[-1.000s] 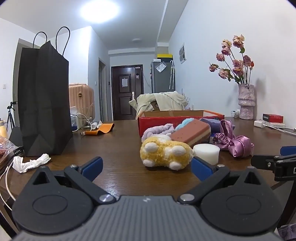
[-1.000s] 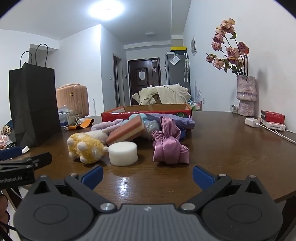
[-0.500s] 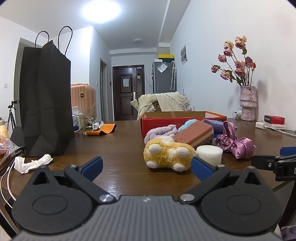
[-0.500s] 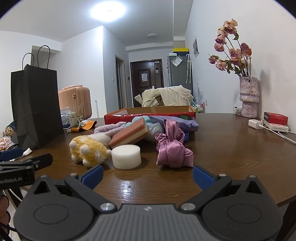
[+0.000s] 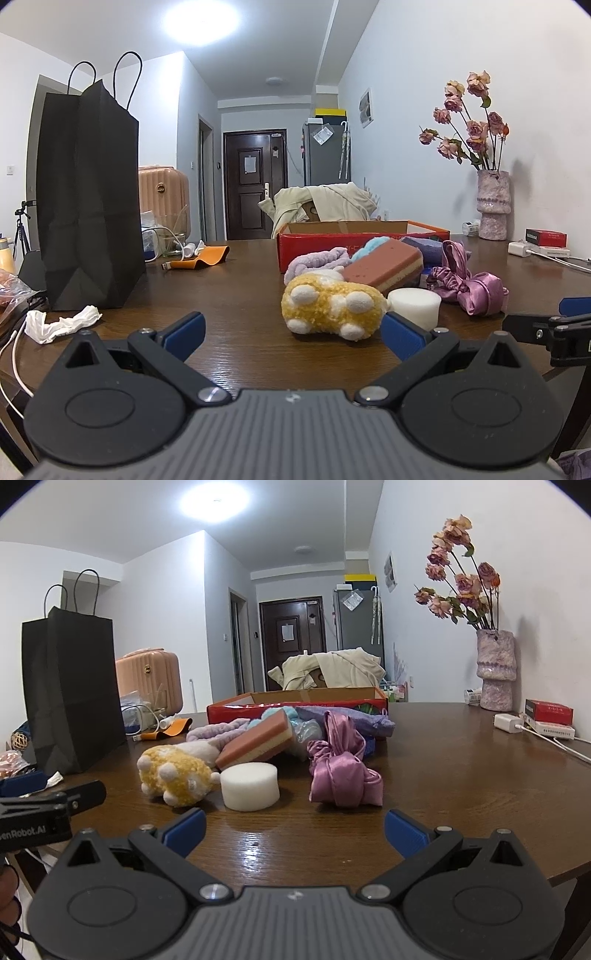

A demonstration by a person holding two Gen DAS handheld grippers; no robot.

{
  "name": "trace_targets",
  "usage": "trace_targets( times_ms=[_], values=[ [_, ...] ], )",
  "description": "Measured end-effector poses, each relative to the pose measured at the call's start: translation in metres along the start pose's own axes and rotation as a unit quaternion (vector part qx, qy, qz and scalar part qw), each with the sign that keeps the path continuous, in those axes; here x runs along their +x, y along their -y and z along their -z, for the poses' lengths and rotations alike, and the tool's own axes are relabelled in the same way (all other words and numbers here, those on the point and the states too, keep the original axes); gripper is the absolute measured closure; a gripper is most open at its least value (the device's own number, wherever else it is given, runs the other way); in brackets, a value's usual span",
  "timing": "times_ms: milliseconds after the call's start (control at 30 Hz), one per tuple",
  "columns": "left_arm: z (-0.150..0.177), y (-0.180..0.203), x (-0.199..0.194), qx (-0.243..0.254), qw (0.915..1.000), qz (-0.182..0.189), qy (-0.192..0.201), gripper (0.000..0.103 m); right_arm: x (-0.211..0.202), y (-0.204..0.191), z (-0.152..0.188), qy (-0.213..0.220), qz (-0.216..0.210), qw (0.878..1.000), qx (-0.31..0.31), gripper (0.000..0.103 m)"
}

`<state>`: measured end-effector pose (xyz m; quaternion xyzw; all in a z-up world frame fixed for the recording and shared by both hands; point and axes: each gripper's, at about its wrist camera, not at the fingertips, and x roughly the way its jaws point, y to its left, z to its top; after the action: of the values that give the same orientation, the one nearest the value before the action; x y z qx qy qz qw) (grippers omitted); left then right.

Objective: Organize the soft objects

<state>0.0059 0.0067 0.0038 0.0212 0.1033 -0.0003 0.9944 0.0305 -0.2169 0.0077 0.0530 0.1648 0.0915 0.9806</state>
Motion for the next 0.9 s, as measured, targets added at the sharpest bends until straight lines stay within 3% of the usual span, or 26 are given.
trace_targets(
  times_ms=[900],
  values=[
    [0.0013,0.0052,0.0018,0.0,1.0,0.005,-0.005,0.0,0.0044,0.0069,0.0048,-0.013,-0.011,1.0,0.011,0.0]
  ],
)
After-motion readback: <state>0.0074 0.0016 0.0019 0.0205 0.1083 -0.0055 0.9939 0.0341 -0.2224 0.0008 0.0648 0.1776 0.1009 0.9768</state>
